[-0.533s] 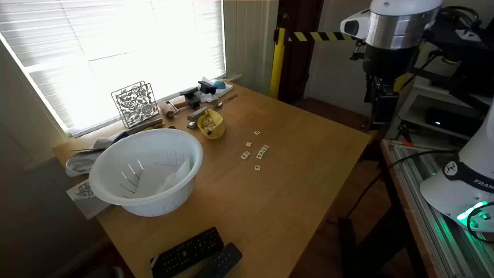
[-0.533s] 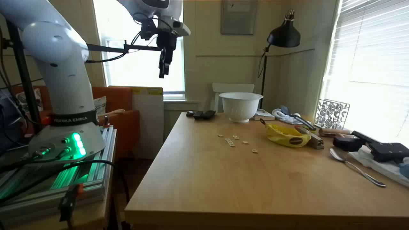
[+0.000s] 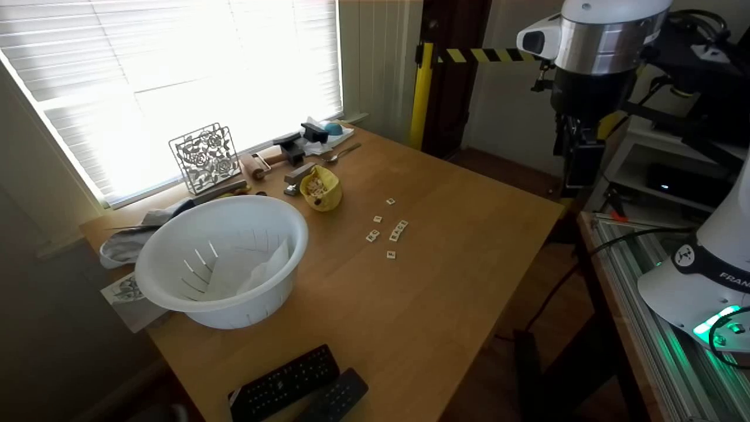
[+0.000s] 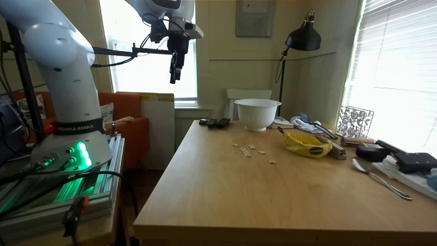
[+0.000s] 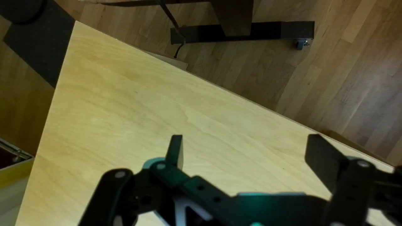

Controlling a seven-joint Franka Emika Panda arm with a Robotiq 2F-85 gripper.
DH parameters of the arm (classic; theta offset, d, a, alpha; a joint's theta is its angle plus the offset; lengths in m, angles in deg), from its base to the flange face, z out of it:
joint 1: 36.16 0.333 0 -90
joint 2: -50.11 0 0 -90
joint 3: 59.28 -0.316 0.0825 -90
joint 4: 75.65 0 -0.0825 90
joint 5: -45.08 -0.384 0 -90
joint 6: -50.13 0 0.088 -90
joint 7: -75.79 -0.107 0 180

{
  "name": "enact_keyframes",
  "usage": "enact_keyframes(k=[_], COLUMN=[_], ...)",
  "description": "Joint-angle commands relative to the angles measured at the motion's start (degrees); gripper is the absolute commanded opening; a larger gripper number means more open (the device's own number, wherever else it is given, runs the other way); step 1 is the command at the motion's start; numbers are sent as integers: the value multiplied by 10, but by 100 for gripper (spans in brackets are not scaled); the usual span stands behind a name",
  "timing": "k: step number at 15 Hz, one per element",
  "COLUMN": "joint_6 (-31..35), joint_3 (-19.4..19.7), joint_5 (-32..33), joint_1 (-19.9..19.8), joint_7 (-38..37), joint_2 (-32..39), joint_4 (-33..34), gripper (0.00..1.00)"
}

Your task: Slide two letters to the left

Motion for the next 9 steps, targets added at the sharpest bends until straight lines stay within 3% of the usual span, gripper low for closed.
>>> enact_keyframes(k=[1, 9], joint_6=[19, 220], joint_3=[21, 67], joint_5=[18, 7], joint_1=[-14, -31], joint_7=[-26, -25], joint_2=[47, 231], joint_4=[14, 60], gripper=[100, 100])
